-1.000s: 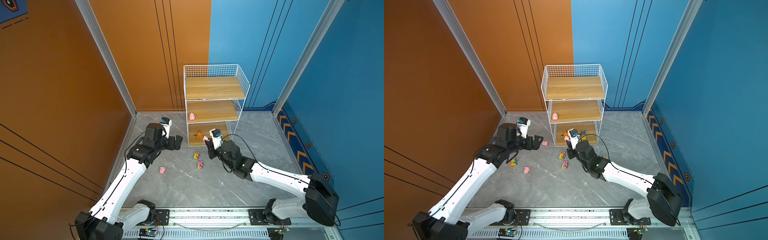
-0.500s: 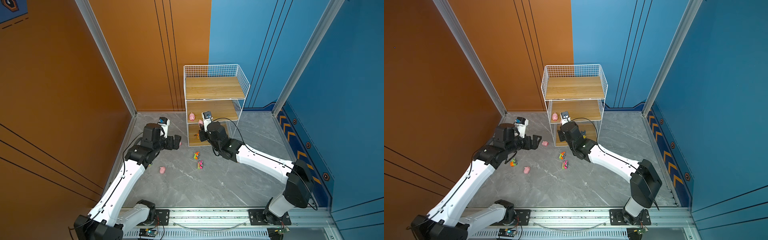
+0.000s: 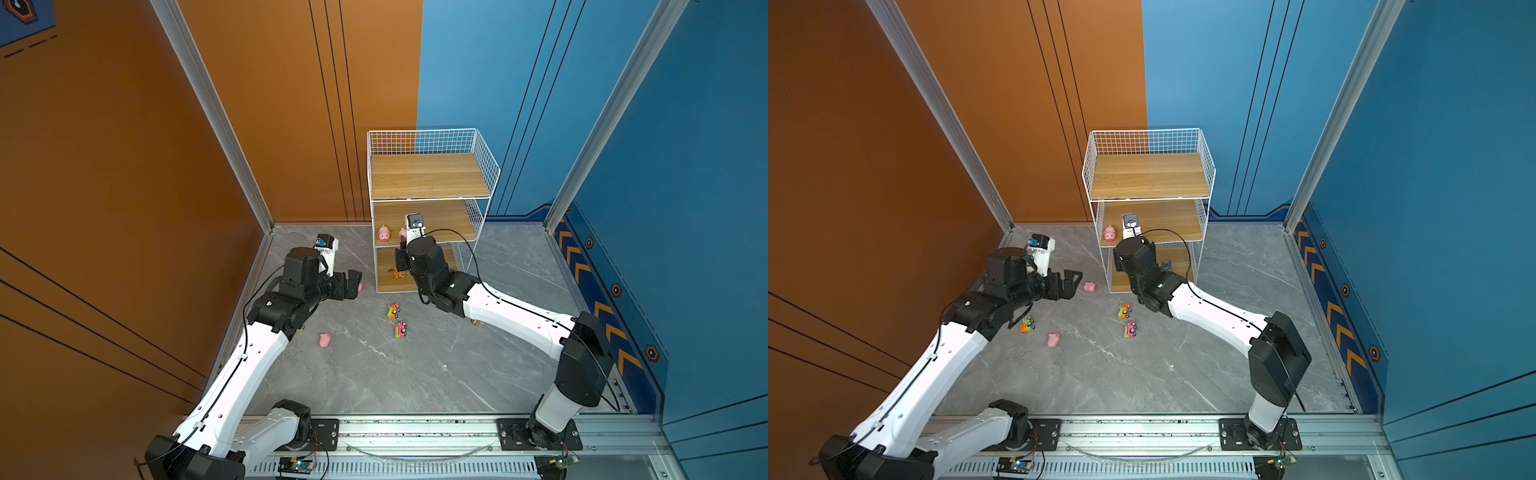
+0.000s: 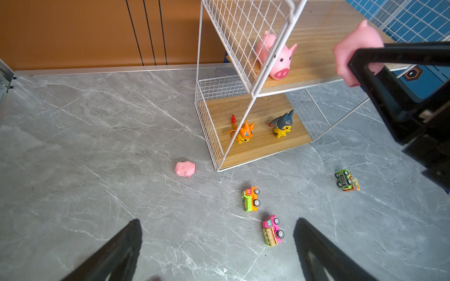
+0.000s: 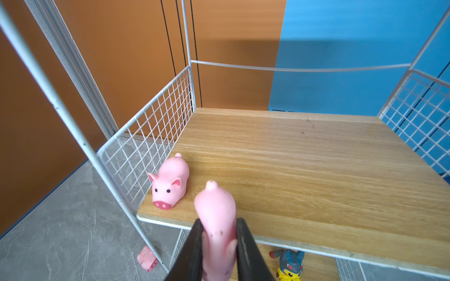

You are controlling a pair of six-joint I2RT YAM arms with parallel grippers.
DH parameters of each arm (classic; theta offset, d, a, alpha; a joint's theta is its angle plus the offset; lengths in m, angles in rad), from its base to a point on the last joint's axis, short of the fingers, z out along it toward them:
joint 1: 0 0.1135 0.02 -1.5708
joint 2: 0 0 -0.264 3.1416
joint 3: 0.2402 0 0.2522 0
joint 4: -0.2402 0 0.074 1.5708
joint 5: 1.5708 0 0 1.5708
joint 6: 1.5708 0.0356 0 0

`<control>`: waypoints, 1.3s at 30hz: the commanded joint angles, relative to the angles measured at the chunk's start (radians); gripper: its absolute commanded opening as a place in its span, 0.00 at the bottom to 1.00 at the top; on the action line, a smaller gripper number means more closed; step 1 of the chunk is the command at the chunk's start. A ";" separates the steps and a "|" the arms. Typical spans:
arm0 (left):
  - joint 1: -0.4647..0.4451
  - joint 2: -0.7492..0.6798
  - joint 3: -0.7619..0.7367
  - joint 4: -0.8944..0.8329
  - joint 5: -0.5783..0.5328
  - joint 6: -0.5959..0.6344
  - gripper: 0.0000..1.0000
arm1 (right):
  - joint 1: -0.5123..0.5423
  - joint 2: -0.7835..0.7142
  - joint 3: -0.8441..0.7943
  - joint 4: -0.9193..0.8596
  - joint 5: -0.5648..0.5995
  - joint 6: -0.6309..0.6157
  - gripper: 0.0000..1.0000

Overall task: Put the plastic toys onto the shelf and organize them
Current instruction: 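Carry the pink pig with the right gripper up to the middle shelf, then set the pig beside the first pig and open the right gripper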

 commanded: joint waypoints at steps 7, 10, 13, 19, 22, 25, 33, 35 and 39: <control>0.010 -0.019 -0.015 0.011 0.017 -0.005 0.98 | 0.010 0.071 0.080 0.046 0.105 -0.001 0.25; 0.012 -0.021 -0.015 0.011 0.018 -0.005 0.98 | 0.016 0.089 0.090 0.062 0.127 -0.012 0.25; 0.011 -0.021 -0.015 0.011 0.020 -0.005 0.98 | 0.020 0.110 0.108 0.064 0.138 -0.017 0.25; 0.011 -0.023 -0.015 0.011 0.019 -0.005 0.98 | 0.030 0.138 0.131 0.066 0.186 -0.039 0.26; 0.011 -0.025 -0.016 0.011 0.019 -0.005 0.98 | 0.032 0.144 0.137 0.068 0.199 -0.045 0.27; 0.014 -0.025 -0.016 0.011 0.019 -0.005 0.98 | 0.032 0.148 0.141 0.067 0.208 -0.050 0.31; 0.014 -0.025 -0.016 0.011 0.018 -0.005 0.98 | 0.039 0.137 0.139 0.072 0.223 -0.063 0.41; 0.015 -0.025 -0.016 0.011 0.018 -0.004 0.98 | 0.041 0.132 0.139 0.075 0.223 -0.069 0.43; 0.019 -0.027 -0.017 0.011 0.017 -0.003 0.98 | 0.044 0.124 0.139 0.079 0.223 -0.084 0.48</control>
